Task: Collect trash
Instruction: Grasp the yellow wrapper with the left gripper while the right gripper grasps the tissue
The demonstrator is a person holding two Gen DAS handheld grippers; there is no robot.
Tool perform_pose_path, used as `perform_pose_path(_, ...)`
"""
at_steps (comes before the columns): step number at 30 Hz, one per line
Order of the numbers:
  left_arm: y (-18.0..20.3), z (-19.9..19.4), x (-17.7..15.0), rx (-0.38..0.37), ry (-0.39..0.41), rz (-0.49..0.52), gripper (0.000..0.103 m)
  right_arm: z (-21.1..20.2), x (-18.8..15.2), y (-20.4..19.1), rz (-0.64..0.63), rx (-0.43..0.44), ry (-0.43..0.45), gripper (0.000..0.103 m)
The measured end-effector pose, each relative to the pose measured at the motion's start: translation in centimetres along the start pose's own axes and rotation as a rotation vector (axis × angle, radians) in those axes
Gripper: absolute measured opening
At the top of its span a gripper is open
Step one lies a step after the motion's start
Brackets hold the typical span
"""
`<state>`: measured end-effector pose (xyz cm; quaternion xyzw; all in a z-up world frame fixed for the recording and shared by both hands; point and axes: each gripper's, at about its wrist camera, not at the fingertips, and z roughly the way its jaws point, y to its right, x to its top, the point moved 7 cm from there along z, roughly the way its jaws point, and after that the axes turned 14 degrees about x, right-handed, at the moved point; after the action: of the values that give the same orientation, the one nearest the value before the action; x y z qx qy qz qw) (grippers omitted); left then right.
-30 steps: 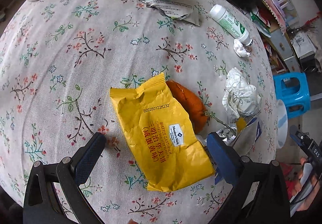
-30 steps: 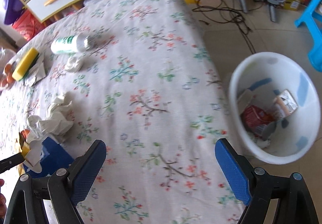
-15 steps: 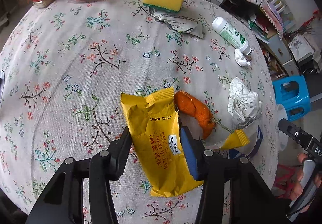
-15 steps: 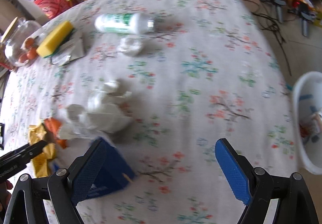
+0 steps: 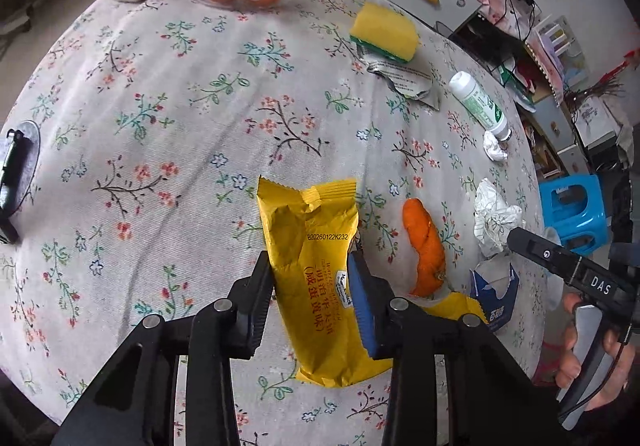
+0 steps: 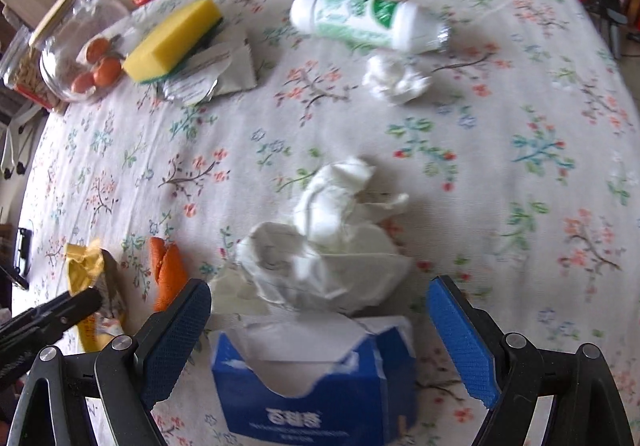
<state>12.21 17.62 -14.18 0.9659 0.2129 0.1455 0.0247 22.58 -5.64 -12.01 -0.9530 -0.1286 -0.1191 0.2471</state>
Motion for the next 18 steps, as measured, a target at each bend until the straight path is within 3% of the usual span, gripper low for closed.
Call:
perform_pose_path(11,-2.7,-1.3,0.8,-0.021,0.022,-0.044,0.039,2.1,0.4,0.4,0.041,-0.025,-0.024,0.091)
perform_pose_path(18,-2.7,-1.4,1.2,-0.029,0.021,-0.052,0.039,1.6,0.9,1.2,0.099,0.004,-0.001,0.066)
